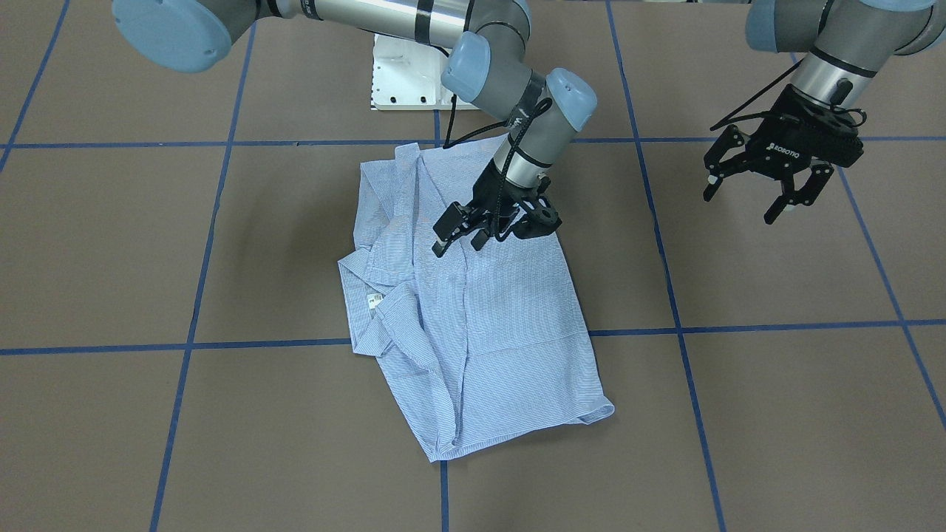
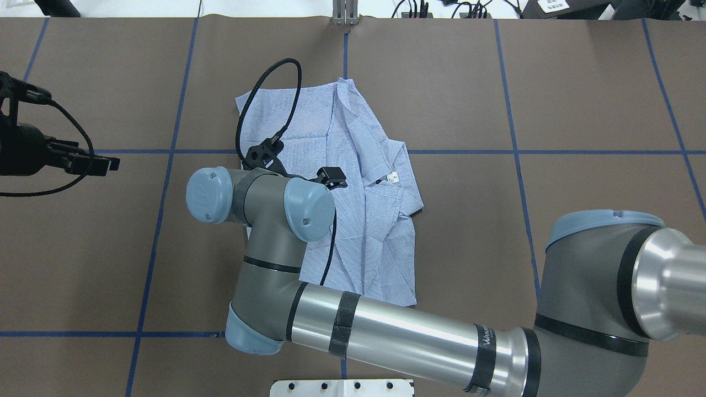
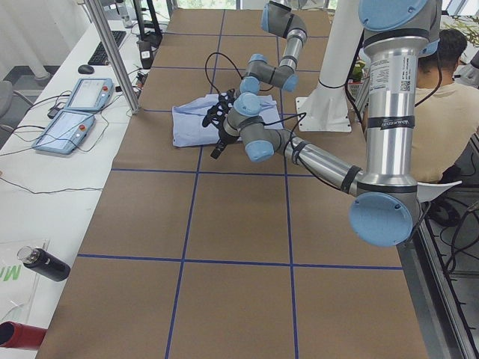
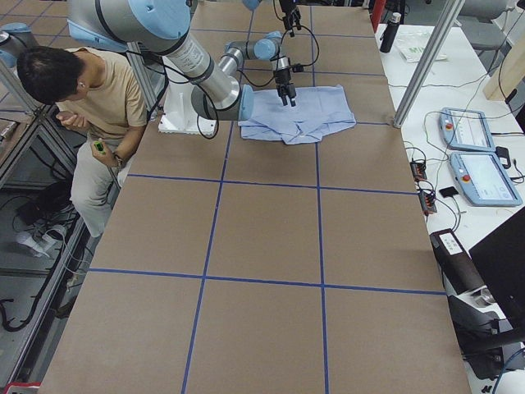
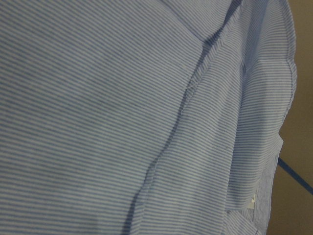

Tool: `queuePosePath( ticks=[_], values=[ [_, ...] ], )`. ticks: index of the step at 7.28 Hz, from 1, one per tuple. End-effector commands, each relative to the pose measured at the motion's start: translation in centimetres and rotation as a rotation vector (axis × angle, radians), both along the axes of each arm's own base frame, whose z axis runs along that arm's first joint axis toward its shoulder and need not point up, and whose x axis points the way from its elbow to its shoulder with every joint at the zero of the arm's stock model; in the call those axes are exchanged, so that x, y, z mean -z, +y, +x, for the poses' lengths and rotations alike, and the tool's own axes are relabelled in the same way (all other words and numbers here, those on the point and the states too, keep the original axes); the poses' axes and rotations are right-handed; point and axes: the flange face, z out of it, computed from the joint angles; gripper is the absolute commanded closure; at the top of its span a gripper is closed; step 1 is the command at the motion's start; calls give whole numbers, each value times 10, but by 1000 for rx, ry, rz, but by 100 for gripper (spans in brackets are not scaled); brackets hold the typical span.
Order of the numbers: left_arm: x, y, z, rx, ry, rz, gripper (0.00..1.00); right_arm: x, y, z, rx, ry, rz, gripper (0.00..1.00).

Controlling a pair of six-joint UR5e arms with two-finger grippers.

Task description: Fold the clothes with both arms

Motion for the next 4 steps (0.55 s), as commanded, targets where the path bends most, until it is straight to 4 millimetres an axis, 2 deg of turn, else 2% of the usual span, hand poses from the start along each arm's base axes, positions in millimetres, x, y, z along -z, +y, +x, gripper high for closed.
queuePosePath(
  ticks=[1, 4],
  values=[
    [1, 0, 0, 0, 2, 2, 0, -8, 10, -5, 7, 31, 2, 1],
    [1, 0, 1, -3, 3, 3, 0, -16, 14, -8, -1, 52, -6, 1]
  ],
)
